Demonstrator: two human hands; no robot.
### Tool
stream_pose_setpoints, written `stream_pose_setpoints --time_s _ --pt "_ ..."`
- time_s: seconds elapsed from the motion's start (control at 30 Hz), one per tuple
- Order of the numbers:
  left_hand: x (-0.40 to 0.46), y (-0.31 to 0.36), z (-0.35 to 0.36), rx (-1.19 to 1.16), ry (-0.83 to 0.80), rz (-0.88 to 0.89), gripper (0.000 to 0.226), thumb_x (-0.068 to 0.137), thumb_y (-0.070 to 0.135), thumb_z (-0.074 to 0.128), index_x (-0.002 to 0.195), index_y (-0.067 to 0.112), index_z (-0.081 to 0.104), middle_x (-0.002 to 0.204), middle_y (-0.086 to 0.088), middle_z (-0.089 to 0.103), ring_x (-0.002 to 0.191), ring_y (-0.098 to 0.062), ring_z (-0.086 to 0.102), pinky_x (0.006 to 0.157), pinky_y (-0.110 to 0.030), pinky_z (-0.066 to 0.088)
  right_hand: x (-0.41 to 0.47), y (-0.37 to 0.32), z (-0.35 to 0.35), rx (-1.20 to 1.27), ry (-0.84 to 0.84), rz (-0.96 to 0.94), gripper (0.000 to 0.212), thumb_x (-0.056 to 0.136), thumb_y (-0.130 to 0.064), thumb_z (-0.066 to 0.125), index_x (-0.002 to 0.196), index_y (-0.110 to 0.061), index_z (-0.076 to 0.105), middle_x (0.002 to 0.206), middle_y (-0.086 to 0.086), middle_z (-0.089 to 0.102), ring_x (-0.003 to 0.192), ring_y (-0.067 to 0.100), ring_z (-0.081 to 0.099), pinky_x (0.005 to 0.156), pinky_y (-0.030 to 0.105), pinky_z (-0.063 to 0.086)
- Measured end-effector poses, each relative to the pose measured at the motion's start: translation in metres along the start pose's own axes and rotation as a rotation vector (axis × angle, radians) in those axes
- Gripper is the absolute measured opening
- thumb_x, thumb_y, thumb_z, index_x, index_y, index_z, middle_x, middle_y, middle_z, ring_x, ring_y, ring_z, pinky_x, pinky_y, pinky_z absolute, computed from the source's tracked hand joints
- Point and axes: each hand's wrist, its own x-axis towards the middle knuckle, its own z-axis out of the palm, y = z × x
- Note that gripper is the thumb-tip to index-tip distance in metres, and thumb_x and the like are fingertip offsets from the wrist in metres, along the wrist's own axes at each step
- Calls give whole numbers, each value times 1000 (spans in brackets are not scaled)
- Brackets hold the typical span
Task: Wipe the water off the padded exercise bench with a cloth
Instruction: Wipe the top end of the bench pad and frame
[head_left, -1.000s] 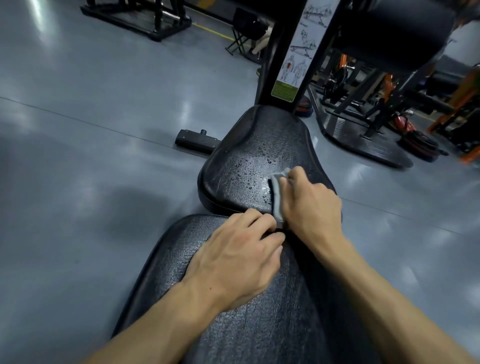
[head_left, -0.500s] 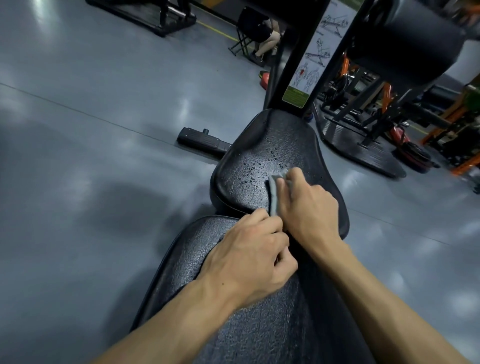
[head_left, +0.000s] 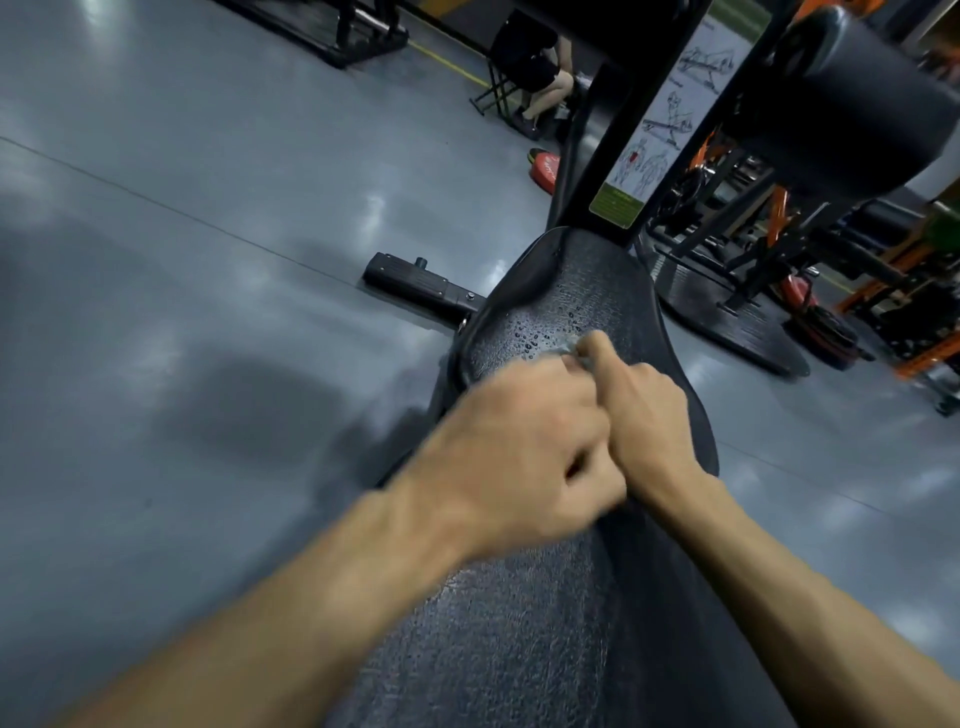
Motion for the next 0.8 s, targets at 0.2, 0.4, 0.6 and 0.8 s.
stream_pose_setpoints --time_s 0.2,0.4,0.6,0.8 --pt "29 -79 -39 -179 293 -443 25 95 21 55 100 23 80 100 12 75 93 0 67 89 -16 49 4 -23 12 31 130 -62 34 105 -52 33 111 -21 46 83 16 71 83 43 68 64 42 37" --pt "15 -117 -13 -618 312 -649 42 88 27 45 120 26 71 121 11 74 120 -3 64 110 -32 45 28 -13 5 -69 140 -152 35 104 -52 33 113 -22 47 80 15 71 81 42 69 61 38 33" --pt "-13 -132 6 -862 356 -734 39 87 25 41 115 25 67 120 4 74 116 -7 68 98 -19 49 20 -30 25 -67 283 -323 32 99 -50 45 94 -20 55 47 8 58 44 38 60 42 31 35" --pt "-31 -127 9 -993 380 -824 40 105 2 30 121 10 65 119 -6 73 108 -10 72 92 -15 53 50 -21 7 -84 236 -241 36 102 -52 40 107 -20 55 66 18 66 64 45 66 56 41 44"
